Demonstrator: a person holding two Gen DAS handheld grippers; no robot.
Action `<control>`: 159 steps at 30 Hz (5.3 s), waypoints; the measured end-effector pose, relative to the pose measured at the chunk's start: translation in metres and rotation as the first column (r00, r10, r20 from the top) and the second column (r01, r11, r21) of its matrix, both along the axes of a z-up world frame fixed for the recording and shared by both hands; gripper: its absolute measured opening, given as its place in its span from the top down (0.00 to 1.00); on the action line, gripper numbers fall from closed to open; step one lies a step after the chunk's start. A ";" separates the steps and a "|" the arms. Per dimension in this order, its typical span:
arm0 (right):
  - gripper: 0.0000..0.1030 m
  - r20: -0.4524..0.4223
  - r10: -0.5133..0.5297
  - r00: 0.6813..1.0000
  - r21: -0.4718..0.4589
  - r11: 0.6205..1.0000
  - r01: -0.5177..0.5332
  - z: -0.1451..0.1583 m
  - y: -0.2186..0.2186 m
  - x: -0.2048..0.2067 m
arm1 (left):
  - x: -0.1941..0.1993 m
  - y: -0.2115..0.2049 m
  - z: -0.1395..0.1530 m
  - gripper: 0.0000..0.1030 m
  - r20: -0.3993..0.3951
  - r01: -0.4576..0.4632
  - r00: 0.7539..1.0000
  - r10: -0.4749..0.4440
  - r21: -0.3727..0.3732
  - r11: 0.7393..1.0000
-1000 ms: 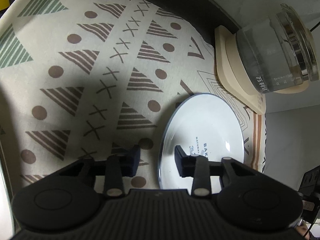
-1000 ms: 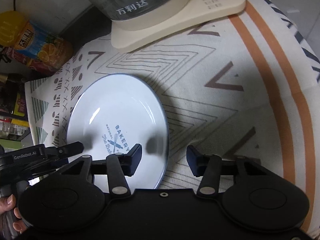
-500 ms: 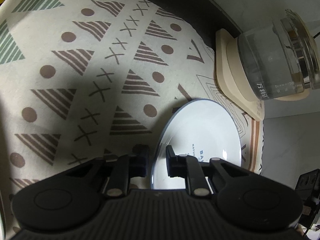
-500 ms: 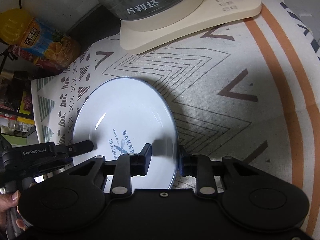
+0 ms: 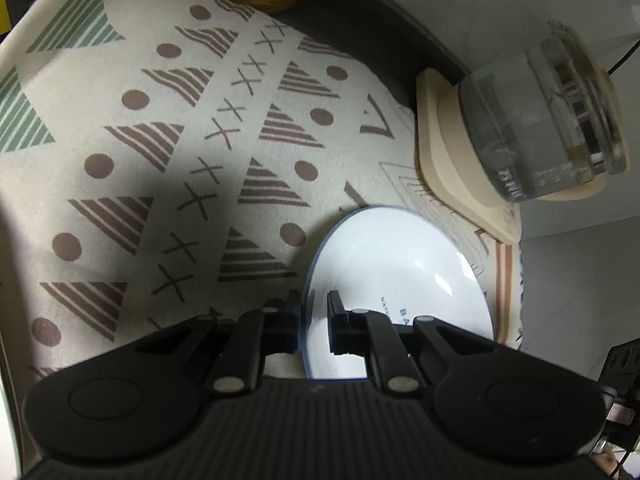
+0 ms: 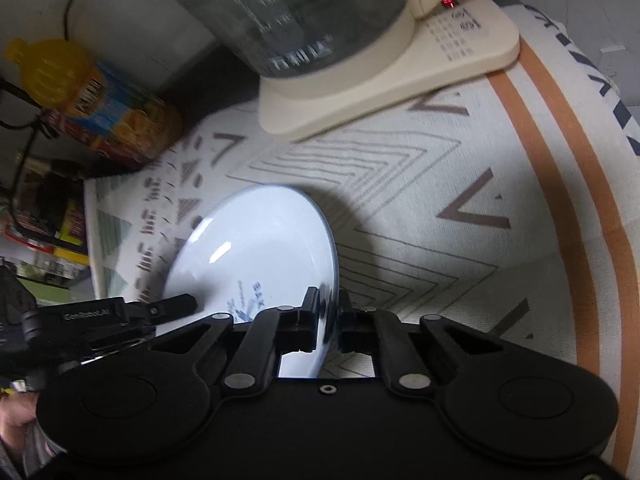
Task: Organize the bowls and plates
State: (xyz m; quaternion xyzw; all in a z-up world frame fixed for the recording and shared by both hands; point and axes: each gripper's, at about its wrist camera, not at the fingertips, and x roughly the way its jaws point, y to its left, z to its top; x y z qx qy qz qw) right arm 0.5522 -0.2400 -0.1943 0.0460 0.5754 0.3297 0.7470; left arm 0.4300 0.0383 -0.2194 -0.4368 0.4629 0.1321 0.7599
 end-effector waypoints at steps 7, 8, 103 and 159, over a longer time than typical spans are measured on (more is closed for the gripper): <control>0.92 0.032 0.010 0.999 0.021 1.000 -0.010 0.017 0.007 -0.008 | -0.010 0.010 0.017 0.90 0.060 -0.027 0.998 0.027 0.013 1.000; 0.92 0.037 0.010 0.999 0.023 1.000 -0.011 0.020 0.008 -0.010 | -0.012 0.011 0.020 0.90 0.065 -0.028 0.998 0.027 0.016 0.999; 0.90 0.147 0.369 0.918 -0.090 0.929 -0.359 0.037 0.198 -0.208 | -0.270 0.129 0.001 0.85 0.034 -0.382 0.924 0.381 0.032 0.923; 0.86 0.038 0.335 0.941 -0.050 0.941 -0.333 0.010 0.205 -0.196 | -0.289 0.132 0.013 0.44 -0.078 -0.435 0.886 0.457 0.198 0.878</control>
